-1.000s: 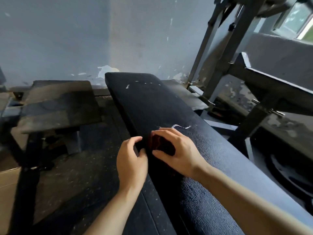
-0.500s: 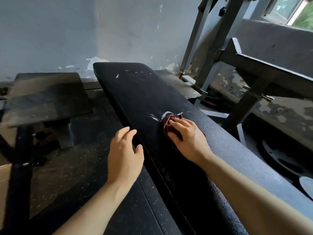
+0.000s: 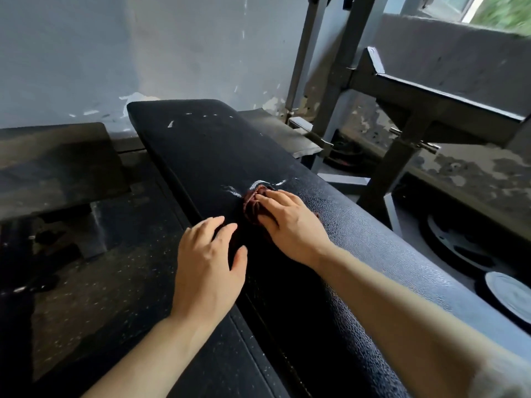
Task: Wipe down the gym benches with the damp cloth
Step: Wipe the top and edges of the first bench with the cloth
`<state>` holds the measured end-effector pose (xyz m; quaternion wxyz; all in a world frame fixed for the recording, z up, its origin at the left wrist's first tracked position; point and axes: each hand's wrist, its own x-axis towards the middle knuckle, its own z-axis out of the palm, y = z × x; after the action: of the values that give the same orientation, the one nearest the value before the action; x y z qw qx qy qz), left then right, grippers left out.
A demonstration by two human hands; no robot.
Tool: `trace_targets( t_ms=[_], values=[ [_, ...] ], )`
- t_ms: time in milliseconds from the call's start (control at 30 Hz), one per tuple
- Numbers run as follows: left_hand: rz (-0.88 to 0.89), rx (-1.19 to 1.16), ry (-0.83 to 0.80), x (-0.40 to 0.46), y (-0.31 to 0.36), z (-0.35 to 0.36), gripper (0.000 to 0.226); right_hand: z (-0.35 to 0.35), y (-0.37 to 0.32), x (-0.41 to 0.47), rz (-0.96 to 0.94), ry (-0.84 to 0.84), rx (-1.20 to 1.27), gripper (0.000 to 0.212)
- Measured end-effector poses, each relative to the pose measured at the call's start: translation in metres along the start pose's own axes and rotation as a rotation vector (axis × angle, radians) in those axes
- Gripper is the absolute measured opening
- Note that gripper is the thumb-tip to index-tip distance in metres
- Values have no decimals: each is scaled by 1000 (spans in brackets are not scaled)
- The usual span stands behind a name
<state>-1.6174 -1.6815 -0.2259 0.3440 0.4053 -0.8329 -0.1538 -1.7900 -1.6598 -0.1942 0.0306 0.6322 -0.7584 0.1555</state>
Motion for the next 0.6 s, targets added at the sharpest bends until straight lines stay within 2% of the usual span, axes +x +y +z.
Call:
trace_targets(
  t_ms=[67,167,267,367,467,600],
  values=[
    [1,16,9,0,2,1,36,2,-8,-8,-16,11,10,45],
    [2,13,24,1,6,3,34,-4,-14,-40,-144,28,16,48],
    [47,-2,38,1,12,6,26,-16,0,-66,-194,-14,-2,50],
    [96,-18,20,-2,21,9,21,-23,33,-56,-95,-30,-30,49],
    [131,-18,4,-5,29,9,20,-23,63,-25,85,-28,-64,43],
    [147,3,3,-7,34,9,21,-13,62,-11,203,-2,-89,46]
  ],
)
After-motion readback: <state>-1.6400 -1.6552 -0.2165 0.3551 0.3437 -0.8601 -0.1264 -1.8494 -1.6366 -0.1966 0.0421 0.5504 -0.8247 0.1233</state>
